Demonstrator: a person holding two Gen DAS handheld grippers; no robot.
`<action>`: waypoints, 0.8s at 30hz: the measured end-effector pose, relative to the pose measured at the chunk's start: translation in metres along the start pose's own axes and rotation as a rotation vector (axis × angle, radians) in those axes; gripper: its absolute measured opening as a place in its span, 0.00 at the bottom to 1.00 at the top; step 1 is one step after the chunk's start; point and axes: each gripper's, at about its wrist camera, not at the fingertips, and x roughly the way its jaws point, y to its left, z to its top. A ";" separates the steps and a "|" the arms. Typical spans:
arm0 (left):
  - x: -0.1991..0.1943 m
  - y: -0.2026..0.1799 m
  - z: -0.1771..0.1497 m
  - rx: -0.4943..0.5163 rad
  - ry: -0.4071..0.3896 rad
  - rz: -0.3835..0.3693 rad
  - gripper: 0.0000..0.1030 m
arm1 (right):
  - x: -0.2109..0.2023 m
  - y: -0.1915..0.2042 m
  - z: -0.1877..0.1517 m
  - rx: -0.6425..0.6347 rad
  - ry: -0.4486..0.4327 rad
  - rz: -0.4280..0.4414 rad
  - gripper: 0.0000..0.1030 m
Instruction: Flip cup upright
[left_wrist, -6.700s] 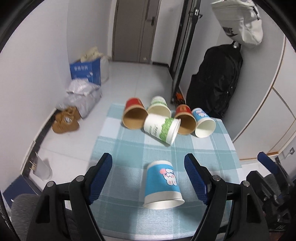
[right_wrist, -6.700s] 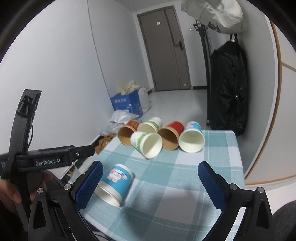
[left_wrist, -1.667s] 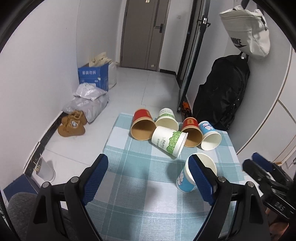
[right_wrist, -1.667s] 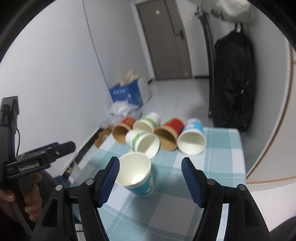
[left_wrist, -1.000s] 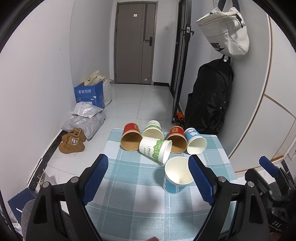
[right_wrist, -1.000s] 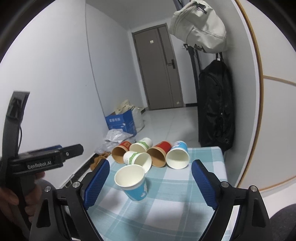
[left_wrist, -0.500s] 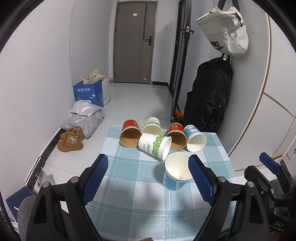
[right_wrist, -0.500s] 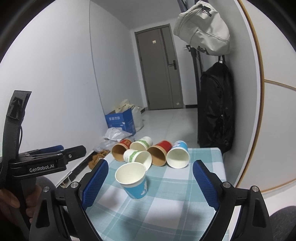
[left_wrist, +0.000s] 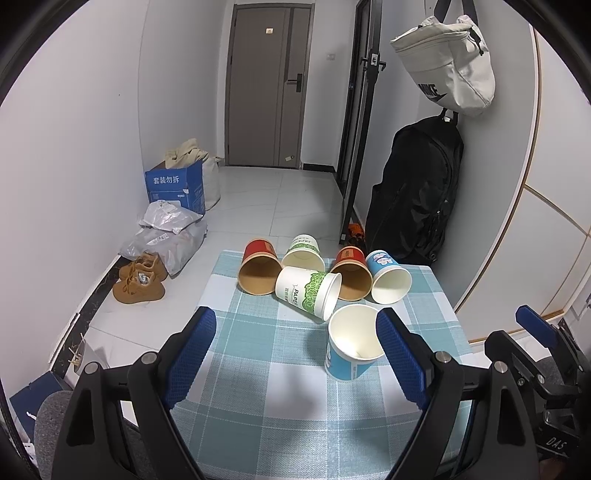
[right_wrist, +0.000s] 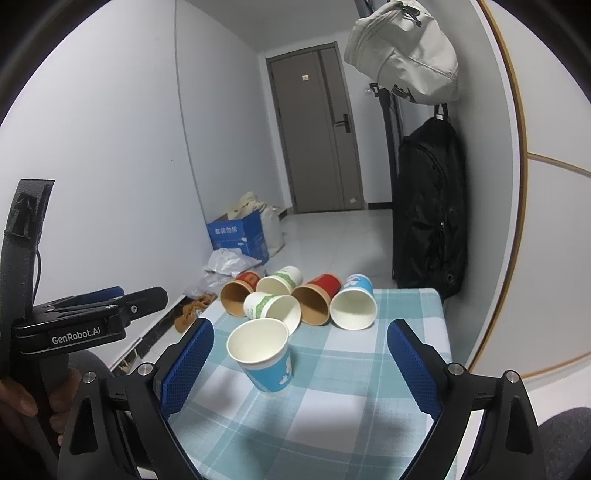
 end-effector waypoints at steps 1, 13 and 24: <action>0.000 0.000 0.000 0.000 0.000 0.000 0.83 | 0.000 0.001 0.000 -0.003 0.000 0.000 0.93; -0.001 0.001 -0.001 -0.003 -0.004 0.009 0.83 | -0.001 -0.003 0.001 0.020 0.002 -0.010 0.94; 0.001 0.001 -0.001 0.001 -0.007 0.003 0.83 | 0.002 -0.007 0.000 0.029 0.014 -0.024 0.96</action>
